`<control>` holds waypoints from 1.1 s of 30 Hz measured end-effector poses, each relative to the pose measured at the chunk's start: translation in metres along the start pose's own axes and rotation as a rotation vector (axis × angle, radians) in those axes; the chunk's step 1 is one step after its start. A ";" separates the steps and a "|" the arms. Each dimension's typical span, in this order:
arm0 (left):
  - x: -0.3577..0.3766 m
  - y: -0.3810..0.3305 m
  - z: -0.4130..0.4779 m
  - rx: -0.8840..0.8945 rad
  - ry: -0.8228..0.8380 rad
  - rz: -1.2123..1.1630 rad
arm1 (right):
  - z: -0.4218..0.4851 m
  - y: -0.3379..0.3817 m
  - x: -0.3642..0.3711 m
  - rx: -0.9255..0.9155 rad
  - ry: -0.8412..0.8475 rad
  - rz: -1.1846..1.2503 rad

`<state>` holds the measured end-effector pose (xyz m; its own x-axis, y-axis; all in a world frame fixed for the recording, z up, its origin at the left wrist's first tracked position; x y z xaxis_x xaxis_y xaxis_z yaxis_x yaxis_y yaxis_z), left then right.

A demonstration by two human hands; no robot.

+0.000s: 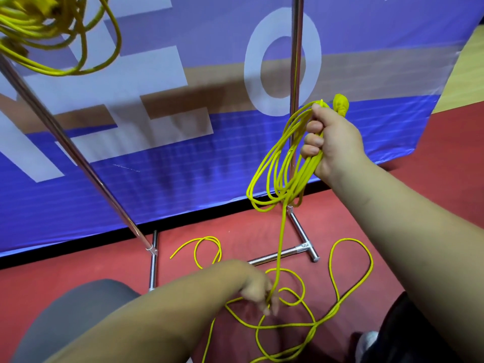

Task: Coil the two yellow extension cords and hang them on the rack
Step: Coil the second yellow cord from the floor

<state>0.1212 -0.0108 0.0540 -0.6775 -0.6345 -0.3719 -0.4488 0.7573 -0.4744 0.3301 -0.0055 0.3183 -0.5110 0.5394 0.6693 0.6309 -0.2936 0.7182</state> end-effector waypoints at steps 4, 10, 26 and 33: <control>0.002 0.022 -0.009 -0.198 -0.021 0.031 | 0.000 0.006 0.000 -0.014 0.004 0.025; -0.053 0.045 -0.073 -0.470 -0.400 -0.254 | 0.001 0.005 -0.001 -0.080 0.010 -0.178; -0.154 0.019 -0.223 0.111 -1.324 -1.301 | -0.011 -0.044 0.012 -0.169 0.119 -0.857; -0.164 0.046 -0.272 -0.263 -1.517 -0.568 | -0.013 -0.053 0.006 -0.100 0.136 -0.901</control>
<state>0.0537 0.1702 0.3101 0.6845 -0.2662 -0.6787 -0.6139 0.2917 -0.7335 0.2856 0.0028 0.2868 -0.8535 0.5020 -0.1396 -0.0897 0.1224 0.9884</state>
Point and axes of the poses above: each hand's wrist, its own z-axis towards the middle knuckle, its own x-axis out of the palm, y = z × x, the point moved 4 cm from there along z, towards the middle knuckle, and after that the axes turned 3 degrees about x, right-handed, at the moved point
